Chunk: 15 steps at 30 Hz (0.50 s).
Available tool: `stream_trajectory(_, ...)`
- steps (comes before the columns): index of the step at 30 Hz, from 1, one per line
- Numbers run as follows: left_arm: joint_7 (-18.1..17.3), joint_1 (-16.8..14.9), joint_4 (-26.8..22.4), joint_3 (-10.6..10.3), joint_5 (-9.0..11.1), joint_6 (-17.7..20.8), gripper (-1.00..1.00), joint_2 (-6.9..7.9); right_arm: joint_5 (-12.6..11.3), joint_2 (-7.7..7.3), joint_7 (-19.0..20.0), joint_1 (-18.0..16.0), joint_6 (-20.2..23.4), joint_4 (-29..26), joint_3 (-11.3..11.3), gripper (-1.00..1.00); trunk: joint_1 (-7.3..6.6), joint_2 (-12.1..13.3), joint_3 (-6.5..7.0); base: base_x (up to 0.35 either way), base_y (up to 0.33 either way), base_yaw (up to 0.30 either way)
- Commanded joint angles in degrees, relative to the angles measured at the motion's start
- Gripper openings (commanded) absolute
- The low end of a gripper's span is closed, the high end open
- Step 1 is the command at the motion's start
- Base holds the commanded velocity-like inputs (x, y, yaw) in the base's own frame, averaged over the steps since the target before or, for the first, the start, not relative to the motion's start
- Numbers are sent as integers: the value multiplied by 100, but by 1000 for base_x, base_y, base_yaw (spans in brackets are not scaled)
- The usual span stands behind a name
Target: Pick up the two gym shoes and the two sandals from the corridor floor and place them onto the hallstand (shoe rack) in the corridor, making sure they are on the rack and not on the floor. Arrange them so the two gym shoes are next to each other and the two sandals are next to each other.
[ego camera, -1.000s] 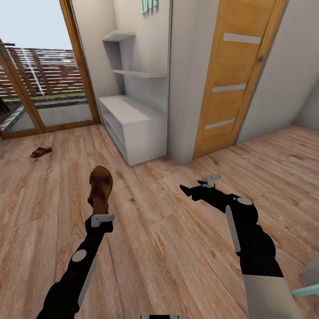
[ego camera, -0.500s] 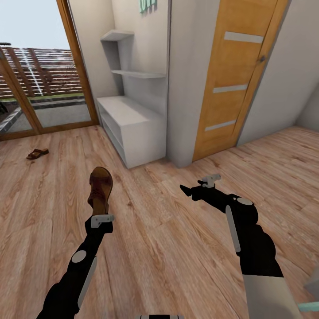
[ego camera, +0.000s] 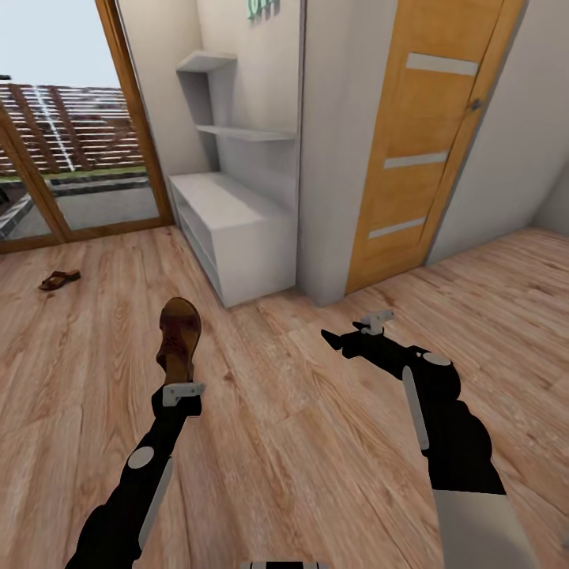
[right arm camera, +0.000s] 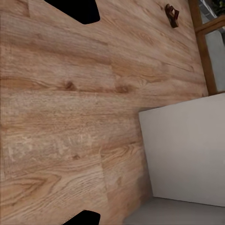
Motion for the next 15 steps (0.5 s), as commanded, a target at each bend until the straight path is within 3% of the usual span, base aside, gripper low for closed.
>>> stream_trajectory(1,-10,-2,-3,11,-64,-1,-100,-5,60,7,58,-4,16,-6,-15,100,2,-2,-5,335,0,0)
stream_trajectory(7,-10,-2,-3,11,-63,-1,-100,-5,60,7,58,-4,20,-6,-15,100,2,-2,-5,337,-26,0)
stream_trajectory(15,-10,-2,-3,11,-67,-1,-100,-5,60,7,58,-4,20,-6,-15,100,2,-2,-5,336,-124,0)
